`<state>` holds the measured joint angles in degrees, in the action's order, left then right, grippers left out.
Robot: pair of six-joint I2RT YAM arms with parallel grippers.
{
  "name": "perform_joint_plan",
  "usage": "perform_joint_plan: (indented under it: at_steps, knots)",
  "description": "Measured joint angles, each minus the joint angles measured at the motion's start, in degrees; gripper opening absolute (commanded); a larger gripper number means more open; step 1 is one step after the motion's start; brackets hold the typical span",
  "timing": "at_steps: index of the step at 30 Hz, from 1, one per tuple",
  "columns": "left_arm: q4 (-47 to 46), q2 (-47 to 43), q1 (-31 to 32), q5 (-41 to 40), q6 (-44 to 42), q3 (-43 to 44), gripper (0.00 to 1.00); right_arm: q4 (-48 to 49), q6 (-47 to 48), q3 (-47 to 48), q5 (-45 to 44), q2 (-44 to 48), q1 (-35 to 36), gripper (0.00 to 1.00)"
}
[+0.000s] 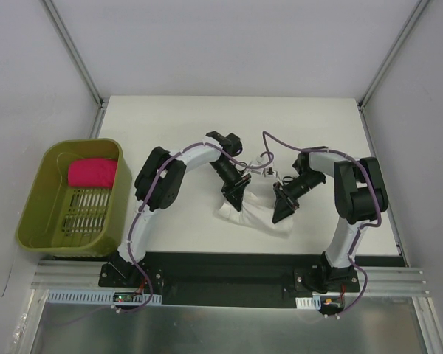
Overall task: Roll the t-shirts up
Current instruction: Roll the T-shirt to the center of the board.
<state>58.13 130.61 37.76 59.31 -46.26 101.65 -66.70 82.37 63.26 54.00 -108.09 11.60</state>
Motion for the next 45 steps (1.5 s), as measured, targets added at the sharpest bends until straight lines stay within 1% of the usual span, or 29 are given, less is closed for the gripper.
perform_joint_plan:
  at_steps: [7,14,18,23,33,36,39,45]
  knots:
    - [-3.2,0.4,-1.0,-2.8,6.4,0.1,0.16,3.9,-7.5,0.0,-0.1,0.0,0.9,0.07]
    - [-4.8,-0.1,-2.7,-4.1,8.4,-2.7,0.15,14.6,-26.6,-1.3,-3.0,1.7,4.3,0.06]
    - [-5.6,-2.2,-3.8,-4.5,9.9,-6.2,0.14,16.4,-33.4,0.5,-5.4,1.0,6.9,0.06]
    - [-7.5,-7.0,-6.2,-5.6,11.9,-14.1,0.13,16.2,-36.3,5.9,-6.9,-2.2,10.9,0.06]
    - [-12.4,-19.6,-10.8,-8.2,17.3,-30.2,0.13,12.3,-34.2,16.5,-7.6,-8.5,18.4,0.04]
    - [-14.7,-22.6,-11.9,-9.2,19.5,-33.9,0.13,12.0,-34.8,18.9,-7.8,-9.7,20.0,0.02]
    - [-16.0,-24.2,-12.3,-10.8,20.9,-35.9,0.13,14.8,-37.5,18.0,-7.8,-9.4,21.0,0.01]
    - [-16.1,-23.7,-12.2,-13.0,21.2,-35.7,0.12,21.7,-44.6,12.8,-5.3,-7.5,21.6,0.01]
